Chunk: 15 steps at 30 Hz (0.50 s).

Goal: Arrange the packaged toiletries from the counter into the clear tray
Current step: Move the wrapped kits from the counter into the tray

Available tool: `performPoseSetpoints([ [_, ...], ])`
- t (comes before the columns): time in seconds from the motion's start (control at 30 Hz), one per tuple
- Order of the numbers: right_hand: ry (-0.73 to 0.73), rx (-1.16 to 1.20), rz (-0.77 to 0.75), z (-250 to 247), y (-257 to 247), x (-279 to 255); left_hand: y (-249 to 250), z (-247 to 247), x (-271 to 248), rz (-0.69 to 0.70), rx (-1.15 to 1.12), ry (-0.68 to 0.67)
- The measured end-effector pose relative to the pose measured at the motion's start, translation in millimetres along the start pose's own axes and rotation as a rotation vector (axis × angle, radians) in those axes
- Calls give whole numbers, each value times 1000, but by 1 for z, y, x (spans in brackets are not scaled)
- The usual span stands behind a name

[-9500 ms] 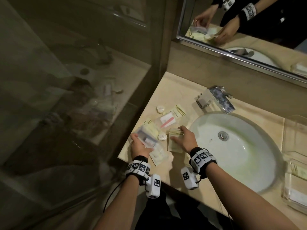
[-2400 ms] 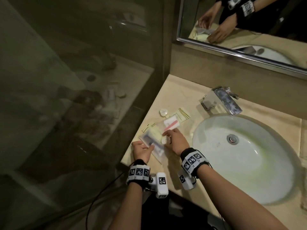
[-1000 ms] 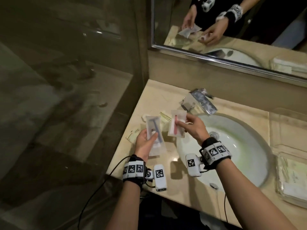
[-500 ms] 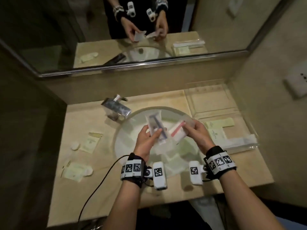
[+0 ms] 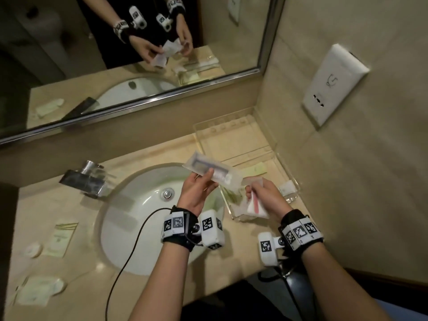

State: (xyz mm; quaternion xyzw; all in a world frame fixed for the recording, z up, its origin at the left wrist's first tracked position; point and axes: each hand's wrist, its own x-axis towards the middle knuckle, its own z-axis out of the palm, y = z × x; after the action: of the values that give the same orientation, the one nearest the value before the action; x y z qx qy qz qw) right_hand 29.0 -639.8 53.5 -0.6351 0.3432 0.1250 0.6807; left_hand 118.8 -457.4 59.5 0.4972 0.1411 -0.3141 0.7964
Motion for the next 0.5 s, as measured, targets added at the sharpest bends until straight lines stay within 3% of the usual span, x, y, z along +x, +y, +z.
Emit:
performPoseSetpoints([
  [0.3, -21, 84, 16, -23, 12, 1, -37, 30, 11, -128, -41, 30],
  [0.5, 247, -33, -46, -36, 22, 22, -56, 36, 30, -164, 72, 53],
])
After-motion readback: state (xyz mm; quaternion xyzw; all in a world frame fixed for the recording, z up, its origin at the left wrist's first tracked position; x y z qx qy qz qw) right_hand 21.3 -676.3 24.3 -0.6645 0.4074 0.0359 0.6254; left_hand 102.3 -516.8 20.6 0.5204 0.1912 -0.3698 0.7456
